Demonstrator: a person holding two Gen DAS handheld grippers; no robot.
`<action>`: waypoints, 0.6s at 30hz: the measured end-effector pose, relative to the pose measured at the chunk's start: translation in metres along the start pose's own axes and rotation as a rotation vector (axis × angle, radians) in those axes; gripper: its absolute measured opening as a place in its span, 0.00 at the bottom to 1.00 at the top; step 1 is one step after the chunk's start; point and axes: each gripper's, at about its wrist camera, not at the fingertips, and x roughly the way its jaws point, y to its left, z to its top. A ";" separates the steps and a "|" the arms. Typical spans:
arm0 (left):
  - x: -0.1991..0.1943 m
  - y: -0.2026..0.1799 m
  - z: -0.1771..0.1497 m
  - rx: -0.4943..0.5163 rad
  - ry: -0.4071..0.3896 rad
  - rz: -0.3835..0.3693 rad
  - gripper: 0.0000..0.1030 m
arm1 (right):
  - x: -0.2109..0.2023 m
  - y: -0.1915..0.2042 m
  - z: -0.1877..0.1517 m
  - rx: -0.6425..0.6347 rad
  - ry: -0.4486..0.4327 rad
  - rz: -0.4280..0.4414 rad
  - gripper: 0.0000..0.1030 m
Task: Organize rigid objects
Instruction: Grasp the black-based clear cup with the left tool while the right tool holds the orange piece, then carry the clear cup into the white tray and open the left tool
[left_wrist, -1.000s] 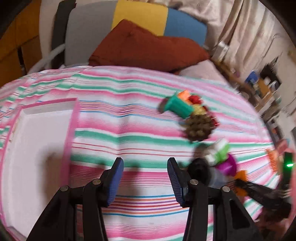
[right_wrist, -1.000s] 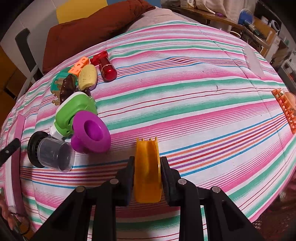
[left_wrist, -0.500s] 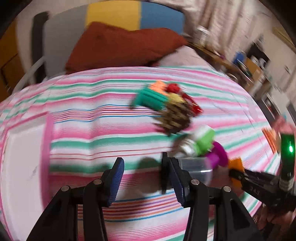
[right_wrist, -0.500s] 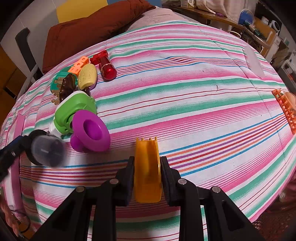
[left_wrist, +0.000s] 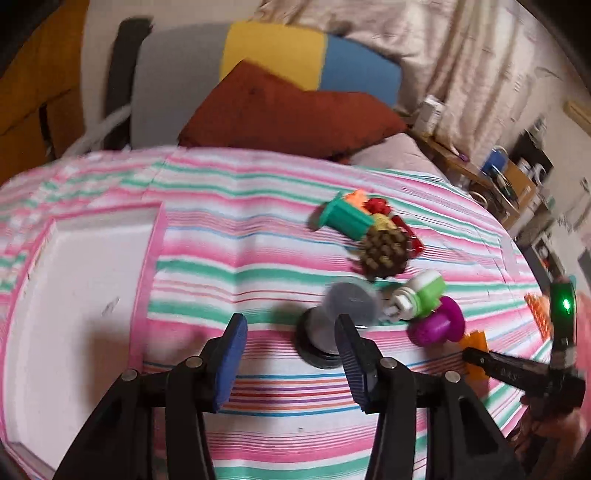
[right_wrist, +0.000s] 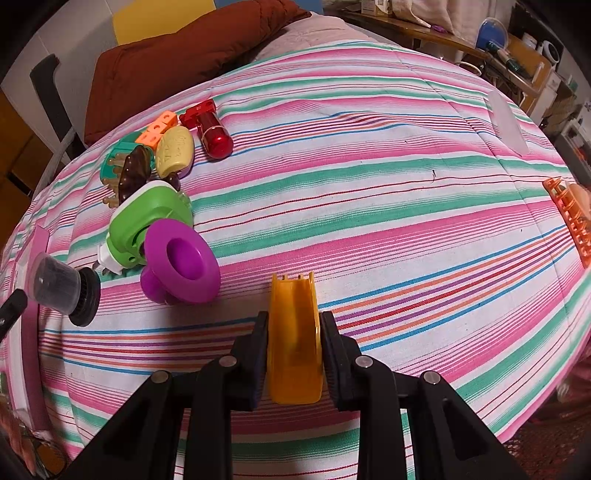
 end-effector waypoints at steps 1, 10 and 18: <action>-0.001 -0.009 -0.001 0.050 -0.006 -0.001 0.49 | 0.000 0.000 0.000 -0.001 0.000 0.000 0.26; 0.034 -0.050 0.002 0.257 0.049 0.035 0.49 | 0.001 0.000 -0.001 -0.009 -0.001 -0.002 0.26; 0.036 -0.034 0.004 0.209 0.052 0.006 0.42 | 0.003 -0.001 0.002 -0.018 -0.003 -0.005 0.26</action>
